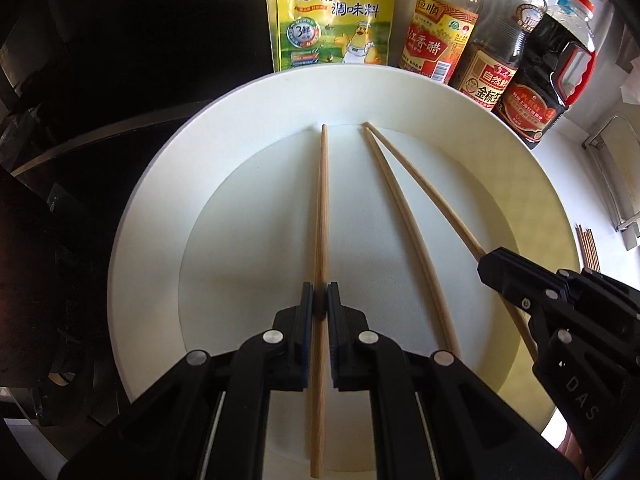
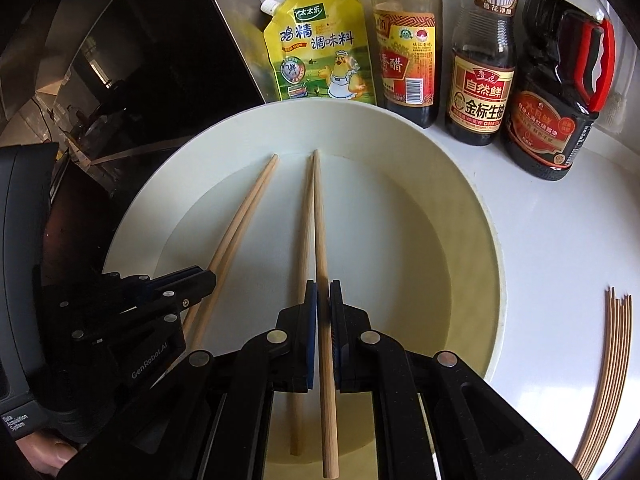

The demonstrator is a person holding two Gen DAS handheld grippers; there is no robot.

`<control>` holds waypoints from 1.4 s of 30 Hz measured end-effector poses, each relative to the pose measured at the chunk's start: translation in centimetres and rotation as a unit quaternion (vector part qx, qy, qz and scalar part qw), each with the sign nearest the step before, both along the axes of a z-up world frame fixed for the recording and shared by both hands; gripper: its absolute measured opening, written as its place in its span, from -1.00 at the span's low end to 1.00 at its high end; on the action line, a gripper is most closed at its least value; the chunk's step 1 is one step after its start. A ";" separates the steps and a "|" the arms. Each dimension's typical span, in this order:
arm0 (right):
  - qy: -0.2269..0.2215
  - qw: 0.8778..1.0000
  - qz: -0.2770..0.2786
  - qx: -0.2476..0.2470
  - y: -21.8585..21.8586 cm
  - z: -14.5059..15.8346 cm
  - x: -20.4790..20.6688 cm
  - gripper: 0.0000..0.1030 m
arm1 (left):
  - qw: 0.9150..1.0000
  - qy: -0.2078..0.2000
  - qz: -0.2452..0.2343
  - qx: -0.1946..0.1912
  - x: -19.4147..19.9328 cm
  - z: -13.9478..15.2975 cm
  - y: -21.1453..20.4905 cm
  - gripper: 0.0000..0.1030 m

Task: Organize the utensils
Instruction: 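Lower the chopsticks beside the first pair and open both tools, then withdraw both open tools from the basin toward the chopstick row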

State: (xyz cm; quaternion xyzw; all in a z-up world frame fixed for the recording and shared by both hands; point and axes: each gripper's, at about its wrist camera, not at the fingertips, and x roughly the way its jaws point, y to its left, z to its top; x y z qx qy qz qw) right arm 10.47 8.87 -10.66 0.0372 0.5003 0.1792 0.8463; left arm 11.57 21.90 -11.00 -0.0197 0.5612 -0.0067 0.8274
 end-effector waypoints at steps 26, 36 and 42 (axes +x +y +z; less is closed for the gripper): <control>-0.042 0.998 -0.035 0.010 -5.1 3.6 -4.8 -0.23 | 0.998 -0.040 0.036 0.010 -4.0 4.1 0.0 0.28; -0.062 0.994 -0.084 0.019 -9.8 4.5 -8.8 -0.16 | 0.998 -0.062 -0.003 0.005 -6.2 6.2 -4.0 0.33; -0.056 0.992 -0.114 0.022 -13.1 4.3 -10.7 -0.15 | 0.998 -0.061 -0.034 0.000 -7.0 6.6 -7.6 0.33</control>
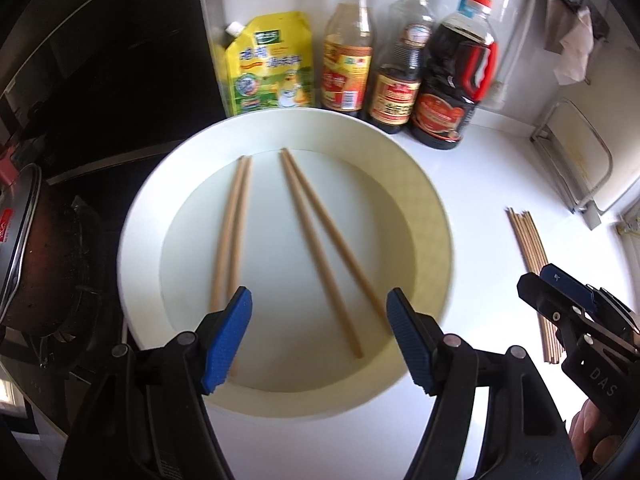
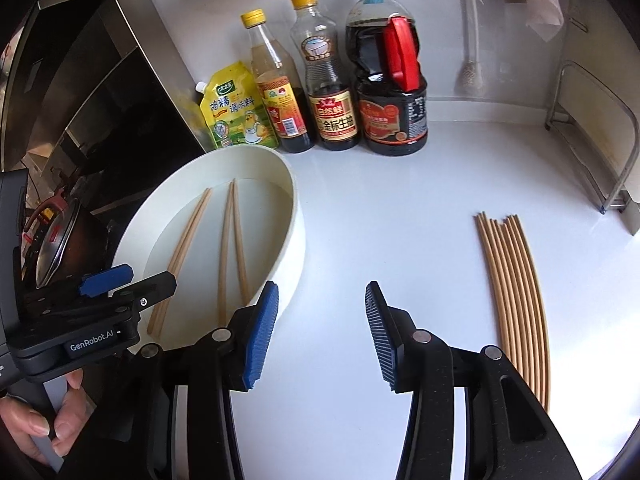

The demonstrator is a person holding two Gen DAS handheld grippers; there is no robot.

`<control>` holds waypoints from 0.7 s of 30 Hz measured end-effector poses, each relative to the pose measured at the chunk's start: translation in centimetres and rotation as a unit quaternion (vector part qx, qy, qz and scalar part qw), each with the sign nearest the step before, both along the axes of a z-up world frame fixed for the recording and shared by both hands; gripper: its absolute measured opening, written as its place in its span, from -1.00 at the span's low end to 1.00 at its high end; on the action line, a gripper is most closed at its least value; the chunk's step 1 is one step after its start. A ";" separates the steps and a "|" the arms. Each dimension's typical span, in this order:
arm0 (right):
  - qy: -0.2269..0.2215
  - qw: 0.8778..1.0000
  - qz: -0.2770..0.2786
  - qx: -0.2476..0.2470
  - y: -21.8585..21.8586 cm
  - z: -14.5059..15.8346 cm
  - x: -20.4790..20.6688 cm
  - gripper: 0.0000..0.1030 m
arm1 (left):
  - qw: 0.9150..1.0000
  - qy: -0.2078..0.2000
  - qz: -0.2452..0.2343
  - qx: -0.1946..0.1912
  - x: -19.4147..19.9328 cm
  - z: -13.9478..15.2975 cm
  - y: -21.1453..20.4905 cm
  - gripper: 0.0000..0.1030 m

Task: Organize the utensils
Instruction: 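Withdraw both open tools from the basin toward the chopstick row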

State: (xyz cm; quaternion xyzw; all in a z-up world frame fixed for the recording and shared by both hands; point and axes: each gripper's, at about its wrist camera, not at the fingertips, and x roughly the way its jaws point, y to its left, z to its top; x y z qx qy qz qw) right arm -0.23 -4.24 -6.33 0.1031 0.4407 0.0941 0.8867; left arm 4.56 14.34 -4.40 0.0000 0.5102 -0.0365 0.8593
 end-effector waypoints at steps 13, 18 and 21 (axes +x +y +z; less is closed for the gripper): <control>0.001 0.999 -0.053 -0.004 -8.8 0.5 -3.7 -0.06 | 0.998 -0.009 -0.064 -0.011 -1.5 0.9 -9.7 0.39; 0.004 0.998 -0.063 -0.007 -11.4 0.4 -4.5 -0.05 | 0.997 -0.005 -0.070 -0.017 -1.8 0.8 -12.3 0.39; 0.008 0.998 -0.067 -0.007 -12.8 0.0 -4.9 -0.04 | 0.997 -0.001 -0.072 -0.019 -2.0 0.4 -13.6 0.40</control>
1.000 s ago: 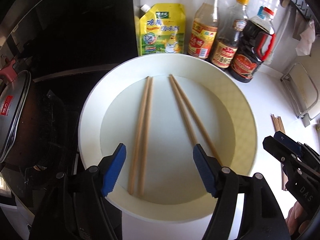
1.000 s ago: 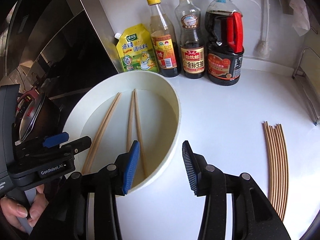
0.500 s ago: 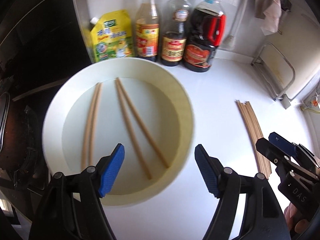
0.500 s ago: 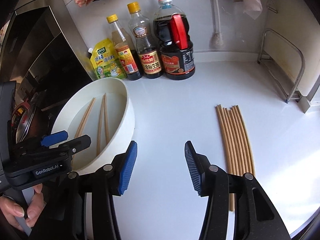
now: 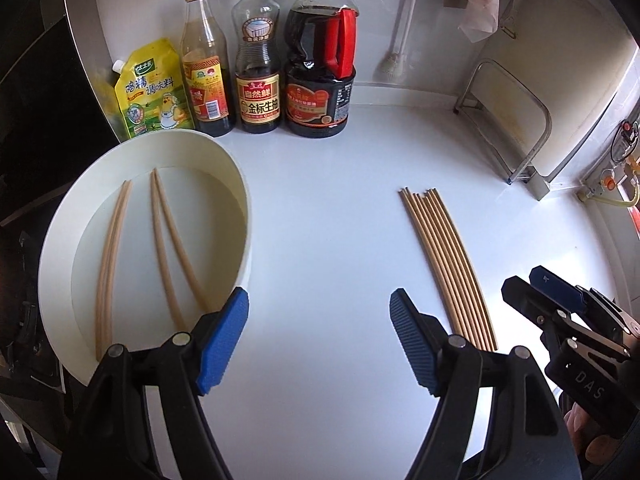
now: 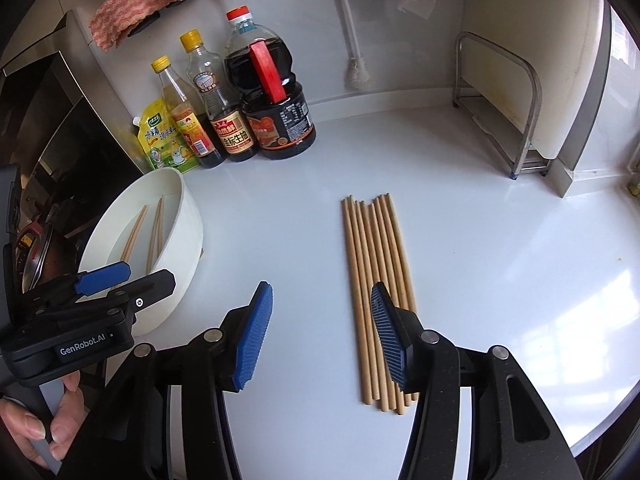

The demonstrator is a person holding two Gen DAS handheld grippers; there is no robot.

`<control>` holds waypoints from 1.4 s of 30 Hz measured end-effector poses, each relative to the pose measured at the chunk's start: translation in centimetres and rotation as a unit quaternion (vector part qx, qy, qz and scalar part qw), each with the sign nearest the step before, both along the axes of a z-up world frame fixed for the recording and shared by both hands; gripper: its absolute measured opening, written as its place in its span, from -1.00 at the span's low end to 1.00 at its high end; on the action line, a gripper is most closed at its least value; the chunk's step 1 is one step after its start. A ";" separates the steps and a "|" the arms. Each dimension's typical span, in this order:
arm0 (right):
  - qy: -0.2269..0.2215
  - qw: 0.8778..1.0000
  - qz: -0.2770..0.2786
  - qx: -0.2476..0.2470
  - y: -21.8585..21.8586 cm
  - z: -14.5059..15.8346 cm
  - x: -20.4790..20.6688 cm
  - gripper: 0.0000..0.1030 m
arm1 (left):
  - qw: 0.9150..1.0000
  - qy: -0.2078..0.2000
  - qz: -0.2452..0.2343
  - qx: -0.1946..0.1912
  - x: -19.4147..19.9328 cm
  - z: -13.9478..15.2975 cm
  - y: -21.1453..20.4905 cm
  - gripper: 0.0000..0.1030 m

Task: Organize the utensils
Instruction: 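Withdraw both open tools from the basin toward the chopstick row, then position both open tools over the chopstick row, separating single chopsticks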

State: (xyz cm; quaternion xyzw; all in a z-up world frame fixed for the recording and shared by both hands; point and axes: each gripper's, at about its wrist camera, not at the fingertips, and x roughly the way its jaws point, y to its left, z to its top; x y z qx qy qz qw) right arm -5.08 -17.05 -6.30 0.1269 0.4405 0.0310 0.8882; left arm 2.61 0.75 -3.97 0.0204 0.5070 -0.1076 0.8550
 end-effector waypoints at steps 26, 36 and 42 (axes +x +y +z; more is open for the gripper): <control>0.039 0.999 0.001 -0.004 -6.8 -6.1 2.7 -0.02 | 0.999 0.048 0.000 0.013 1.7 -5.4 -6.4 0.41; 0.042 0.999 0.012 -0.007 -6.5 -7.5 3.7 -0.02 | 0.998 0.054 0.010 0.018 2.1 -6.6 -6.4 0.41; 0.039 0.999 0.019 -0.004 -6.5 -8.0 4.0 -0.02 | 0.998 0.057 0.017 0.022 2.2 -7.2 -6.1 0.41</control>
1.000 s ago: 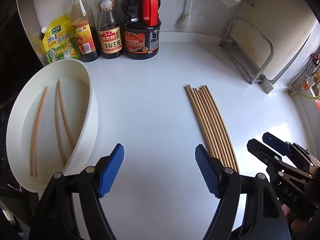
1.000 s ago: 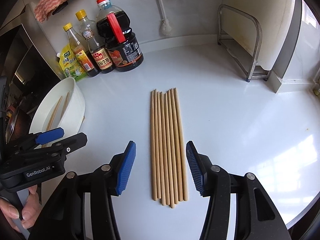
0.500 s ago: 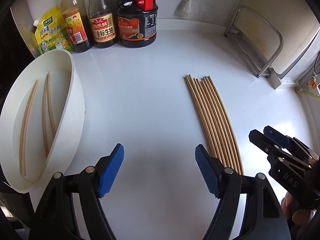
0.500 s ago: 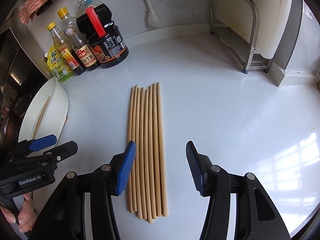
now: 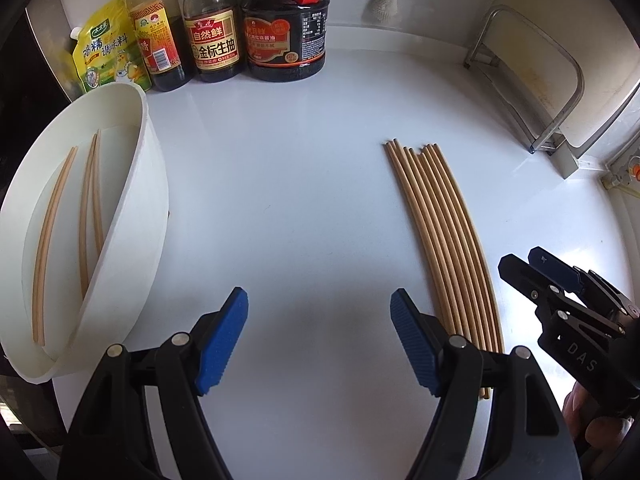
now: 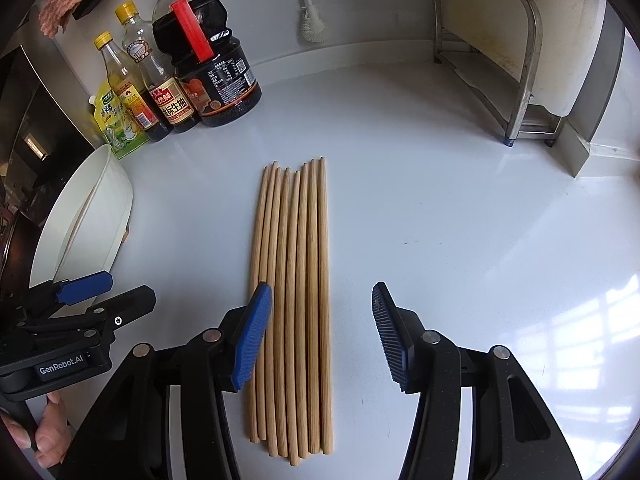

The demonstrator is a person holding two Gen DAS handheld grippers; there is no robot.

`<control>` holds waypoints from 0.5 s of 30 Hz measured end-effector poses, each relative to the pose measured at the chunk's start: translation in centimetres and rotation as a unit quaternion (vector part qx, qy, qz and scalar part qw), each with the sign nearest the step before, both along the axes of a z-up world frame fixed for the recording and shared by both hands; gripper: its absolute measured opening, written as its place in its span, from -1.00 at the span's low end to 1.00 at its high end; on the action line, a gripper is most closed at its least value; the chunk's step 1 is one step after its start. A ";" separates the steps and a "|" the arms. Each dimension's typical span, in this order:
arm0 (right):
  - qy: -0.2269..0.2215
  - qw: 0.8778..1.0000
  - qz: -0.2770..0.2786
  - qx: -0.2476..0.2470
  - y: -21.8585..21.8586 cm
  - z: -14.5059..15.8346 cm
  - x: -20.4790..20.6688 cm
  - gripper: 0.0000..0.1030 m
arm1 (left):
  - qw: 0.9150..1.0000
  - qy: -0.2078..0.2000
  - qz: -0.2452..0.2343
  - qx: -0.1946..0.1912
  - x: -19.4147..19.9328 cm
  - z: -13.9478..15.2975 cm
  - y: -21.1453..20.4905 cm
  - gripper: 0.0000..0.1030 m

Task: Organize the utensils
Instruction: 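Position both open tools over the chopstick row, separating single chopsticks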

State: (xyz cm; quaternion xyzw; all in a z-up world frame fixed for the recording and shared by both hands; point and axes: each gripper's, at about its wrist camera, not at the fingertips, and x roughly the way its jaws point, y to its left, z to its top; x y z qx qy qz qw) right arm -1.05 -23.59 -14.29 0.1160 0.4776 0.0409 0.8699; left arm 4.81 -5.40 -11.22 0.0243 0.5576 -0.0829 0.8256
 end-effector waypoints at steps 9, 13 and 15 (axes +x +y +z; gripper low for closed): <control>0.007 1.000 0.003 -0.005 -0.1 -1.2 0.1 -0.02 | 1.000 0.004 0.008 -0.004 0.1 -0.8 0.0 0.41; 0.012 1.000 -0.002 -0.017 -0.5 -1.9 0.3 -0.02 | 1.000 0.006 0.007 -0.010 0.1 -0.9 -0.5 0.41; 0.020 1.000 -0.006 -0.020 -0.7 -2.4 0.4 -0.02 | 1.000 0.005 0.003 -0.011 0.1 -1.0 -0.8 0.41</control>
